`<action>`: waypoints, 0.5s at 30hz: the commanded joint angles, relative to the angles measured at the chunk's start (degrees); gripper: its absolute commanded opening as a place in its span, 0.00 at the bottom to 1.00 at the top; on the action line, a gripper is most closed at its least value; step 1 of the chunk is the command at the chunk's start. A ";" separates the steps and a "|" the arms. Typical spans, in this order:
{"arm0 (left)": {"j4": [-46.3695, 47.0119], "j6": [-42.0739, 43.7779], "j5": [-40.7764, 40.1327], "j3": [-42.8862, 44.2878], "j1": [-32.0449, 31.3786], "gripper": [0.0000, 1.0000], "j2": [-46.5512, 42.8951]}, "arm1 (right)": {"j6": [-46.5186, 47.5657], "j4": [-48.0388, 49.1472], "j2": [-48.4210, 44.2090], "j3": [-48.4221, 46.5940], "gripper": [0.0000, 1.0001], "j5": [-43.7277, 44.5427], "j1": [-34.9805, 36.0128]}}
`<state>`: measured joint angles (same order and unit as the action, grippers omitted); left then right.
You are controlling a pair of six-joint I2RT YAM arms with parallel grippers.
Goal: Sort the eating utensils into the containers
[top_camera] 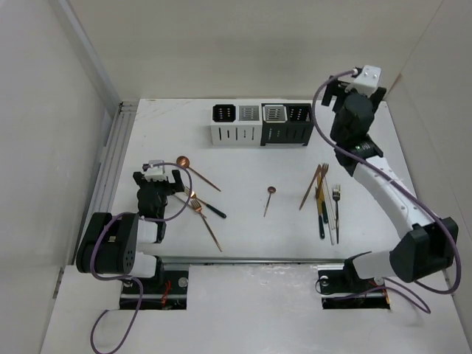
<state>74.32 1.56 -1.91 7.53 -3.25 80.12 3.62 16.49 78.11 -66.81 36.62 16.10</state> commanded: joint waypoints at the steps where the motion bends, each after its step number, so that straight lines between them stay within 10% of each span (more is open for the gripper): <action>1: 12.34 -0.42 0.86 1.26 0.35 0.99 -1.54 | 10.32 -22.71 2.04 -7.62 1.00 20.73 6.30; 3: 11.73 -1.12 -0.54 1.26 0.35 0.99 -1.54 | 5.74 -42.95 4.85 -15.33 1.00 26.58 7.19; 6: 1.93 -0.42 1.46 7.11 0.35 0.99 -5.65 | -15.01 -72.66 12.15 -32.56 1.00 -11.06 -2.86; 9: -25.84 8.92 7.60 22.80 0.35 0.99 -12.17 | -23.28 -74.84 7.78 -21.42 0.96 -13.01 -3.01; 12: -30.73 10.90 -1.12 29.72 -0.18 0.99 -12.18 | -29.54 -76.43 3.99 -10.84 0.56 -17.95 -3.00; 15: -34.57 17.67 -5.46 37.87 -0.18 0.99 -9.55 | -32.61 -73.63 3.19 -0.27 0.45 -25.69 -3.79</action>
<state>48.58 11.77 -2.37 40.10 -3.42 69.84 -20.82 -51.27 83.48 -71.29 20.99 12.05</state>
